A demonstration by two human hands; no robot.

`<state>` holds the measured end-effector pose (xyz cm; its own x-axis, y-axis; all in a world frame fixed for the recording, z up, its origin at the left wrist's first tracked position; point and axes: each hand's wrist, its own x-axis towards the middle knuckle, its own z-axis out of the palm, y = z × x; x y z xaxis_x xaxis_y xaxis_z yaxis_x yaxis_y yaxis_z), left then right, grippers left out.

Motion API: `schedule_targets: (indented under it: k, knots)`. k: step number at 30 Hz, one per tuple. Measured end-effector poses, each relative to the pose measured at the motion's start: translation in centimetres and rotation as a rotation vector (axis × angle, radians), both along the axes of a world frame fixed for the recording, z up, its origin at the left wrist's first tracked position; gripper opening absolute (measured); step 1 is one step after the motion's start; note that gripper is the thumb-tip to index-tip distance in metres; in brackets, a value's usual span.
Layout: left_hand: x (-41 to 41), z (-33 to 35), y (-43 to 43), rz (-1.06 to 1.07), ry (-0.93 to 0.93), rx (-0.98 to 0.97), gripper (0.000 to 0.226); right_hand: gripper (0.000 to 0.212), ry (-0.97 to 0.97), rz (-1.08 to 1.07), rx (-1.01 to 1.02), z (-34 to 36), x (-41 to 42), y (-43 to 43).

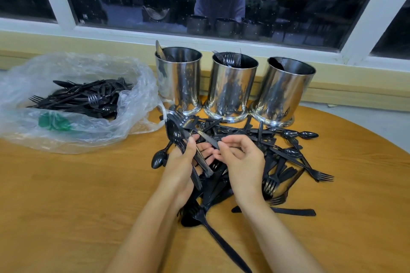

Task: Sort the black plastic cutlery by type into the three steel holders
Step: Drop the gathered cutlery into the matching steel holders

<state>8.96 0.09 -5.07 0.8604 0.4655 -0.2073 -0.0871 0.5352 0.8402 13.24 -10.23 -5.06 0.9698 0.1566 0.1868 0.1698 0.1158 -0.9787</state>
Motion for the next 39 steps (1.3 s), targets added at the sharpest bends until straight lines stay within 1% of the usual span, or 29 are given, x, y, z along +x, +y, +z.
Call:
schedule_targets:
  k: [2, 5, 8, 10, 14, 15, 17, 20, 23, 26, 29, 32, 35, 37, 39]
  knots:
    - [0.0, 0.0, 0.0, 0.009, 0.001, 0.0, 0.026, 0.006, 0.002, -0.009, -0.005, -0.1, 0.1, -0.1]
    - [0.1, 0.0, -0.1, 0.004, 0.034, 0.056, 0.024, 0.008, 0.009, 0.066, -0.051, -0.4, -0.4, 0.3]
    - [0.1, -0.1, 0.2, 0.032, 0.046, 0.077, 0.026, 0.013, -0.12, 0.106, -0.247, -1.1, -0.8, 0.7]
    - [0.0, -0.1, 0.6, 0.073, 0.033, 0.042, 0.024, 0.013, -0.193, 0.124, -0.357, -1.2, -0.8, 0.5]
    - [-0.2, 0.2, 1.9, 0.158, 0.002, -0.026, 0.022, 0.009, -0.27, 0.038, -0.416, -0.4, 1.7, -0.4]
    - [-0.1, 0.3, 2.1, 0.168, 0.005, -0.029, 0.022, 0.008, -0.279, 0.02, -0.457, 0.0, 3.0, -0.5]
    - [-0.1, 0.3, 2.4, 0.182, 0.008, -0.034, 0.022, 0.007, -0.288, 0.023, -0.595, 0.4, 5.9, -0.1]
    - [-0.2, 0.2, 2.5, 0.185, 0.017, -0.048, 0.022, 0.014, -0.342, 0.056, -0.839, 0.8, 10.0, 2.0]
    - [-0.1, 0.1, 2.6, 0.18, 0.014, -0.062, 0.023, 0.021, -0.397, 0.109, -1.001, 0.8, 13.3, 4.8]
    - [0.0, 0.0, 2.7, 0.185, 0.012, -0.072, 0.023, 0.024, -0.387, 0.196, -1.255, 0.7, 14.8, 6.9]
    - [0.0, 0.1, 2.7, 0.187, 0.008, -0.083, 0.023, 0.024, -0.466, 0.211, -1.478, 0.7, 15.0, 7.8]
    - [-0.1, 0.2, 2.6, 0.177, 0.004, -0.086, 0.023, 0.024, -0.596, 0.182, -1.616, 0.8, 14.7, 8.1]
    - [-0.2, 0.2, 2.4, 0.17, 0.006, -0.091, 0.023, 0.022, -0.684, 0.194, -1.721, 0.8, 14.4, 7.9]
    - [-0.2, 0.3, 2.3, 0.168, 0.011, -0.09, 0.023, 0.016, -0.687, 0.23, -1.753, 0.9, 14.4, 7.6]
    - [-0.2, 0.4, 2.1, 0.167, 0.017, -0.086, 0.024, 0.011, -0.637, 0.247, -1.739, 1.1, 14.6, 7.2]
